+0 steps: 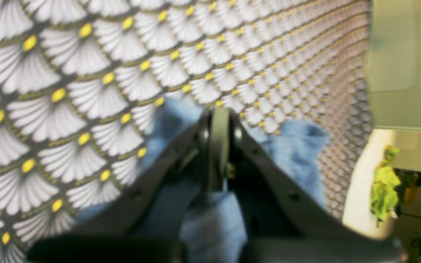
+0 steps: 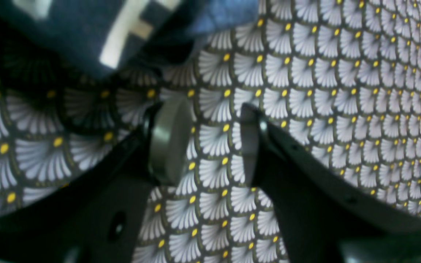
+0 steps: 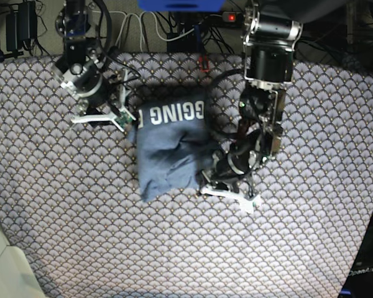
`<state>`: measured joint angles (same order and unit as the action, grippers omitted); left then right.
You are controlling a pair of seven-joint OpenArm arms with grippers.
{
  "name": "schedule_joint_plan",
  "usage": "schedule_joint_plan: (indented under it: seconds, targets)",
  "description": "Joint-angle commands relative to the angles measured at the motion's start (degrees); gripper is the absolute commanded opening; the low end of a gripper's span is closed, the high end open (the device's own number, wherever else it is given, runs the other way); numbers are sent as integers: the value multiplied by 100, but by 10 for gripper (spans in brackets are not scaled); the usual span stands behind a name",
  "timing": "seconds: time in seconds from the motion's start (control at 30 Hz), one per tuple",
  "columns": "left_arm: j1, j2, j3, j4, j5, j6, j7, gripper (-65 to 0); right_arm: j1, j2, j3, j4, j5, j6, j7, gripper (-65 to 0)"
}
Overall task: Fold the T-shirt properly
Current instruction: 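Grasp the bundle's lettered edge with both grippers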
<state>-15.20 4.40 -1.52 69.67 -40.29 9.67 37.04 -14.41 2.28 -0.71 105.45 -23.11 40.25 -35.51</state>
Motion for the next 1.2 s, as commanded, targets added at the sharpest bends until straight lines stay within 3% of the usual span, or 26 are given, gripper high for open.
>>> schedule_joint_plan:
  seconds: [0.0,0.17,0.33,0.47,0.67,0.93,1.17]
  targets:
    - [-119,4,-28,167,-45,-48,-42,-648,162,-110,-4,9,30,-25,100,-383]
    - [399,-524,-46,967,-54,-13,-25,-648,285,-356,-30,-492,48,-25,100,-383]
    - [1208,-1333,-55,1969,-54,-5,-25,-648,145,-365,-443,-562,48,-25,100,-387]
    - [1779,-1667,-55,2400,-54,-5,-25,-648,-84,-365,-716,-299,48,-25,109,-387]
    - [2351,-1623,104,2418,-45,-40,125,-648,-330,-312,-804,167,4,-25,109,-388]
    - [2325,-1570,1343,2637,-37,-5,389,-648,-418,312,-681,695,4,-25,83,-388]
    - [2307,-1421,1361,3262,16,13,433,-648,-356,409,-681,1055,4,-25,100,-388]
